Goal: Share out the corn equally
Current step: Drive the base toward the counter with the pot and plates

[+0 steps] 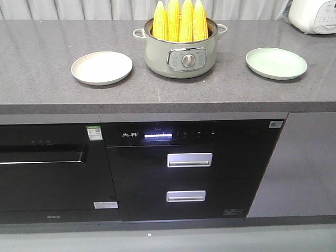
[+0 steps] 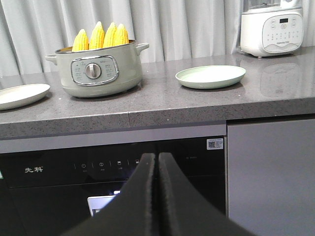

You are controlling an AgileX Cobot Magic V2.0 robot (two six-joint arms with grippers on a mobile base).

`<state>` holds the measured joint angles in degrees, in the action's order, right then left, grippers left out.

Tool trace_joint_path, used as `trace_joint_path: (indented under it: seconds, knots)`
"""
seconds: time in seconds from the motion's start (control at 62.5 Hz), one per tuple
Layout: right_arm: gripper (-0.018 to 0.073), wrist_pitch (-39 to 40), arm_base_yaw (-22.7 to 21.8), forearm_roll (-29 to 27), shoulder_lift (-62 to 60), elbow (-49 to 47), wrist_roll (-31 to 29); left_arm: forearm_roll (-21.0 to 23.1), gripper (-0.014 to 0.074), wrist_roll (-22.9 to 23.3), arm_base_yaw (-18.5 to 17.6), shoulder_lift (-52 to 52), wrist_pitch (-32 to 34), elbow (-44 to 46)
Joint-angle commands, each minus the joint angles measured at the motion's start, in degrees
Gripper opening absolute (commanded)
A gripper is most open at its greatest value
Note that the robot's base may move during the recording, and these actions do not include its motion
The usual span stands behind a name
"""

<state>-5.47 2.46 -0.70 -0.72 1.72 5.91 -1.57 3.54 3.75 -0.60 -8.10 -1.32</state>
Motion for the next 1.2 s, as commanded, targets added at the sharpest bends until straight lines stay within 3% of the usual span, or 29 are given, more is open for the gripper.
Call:
trace_joint_path:
  seconds: [0.0, 1.183]
  knots:
    - [-0.0002, 4.2, -0.2, 0.3, -0.1, 0.6, -0.1, 0.1, -0.0007, 0.5, 0.1, -0.9, 3.9, -0.8]
    - [-0.0002, 4.2, -0.2, 0.3, -0.1, 0.6, -0.1, 0.1, -0.0007, 0.5, 0.1, -0.9, 3.9, -0.8]
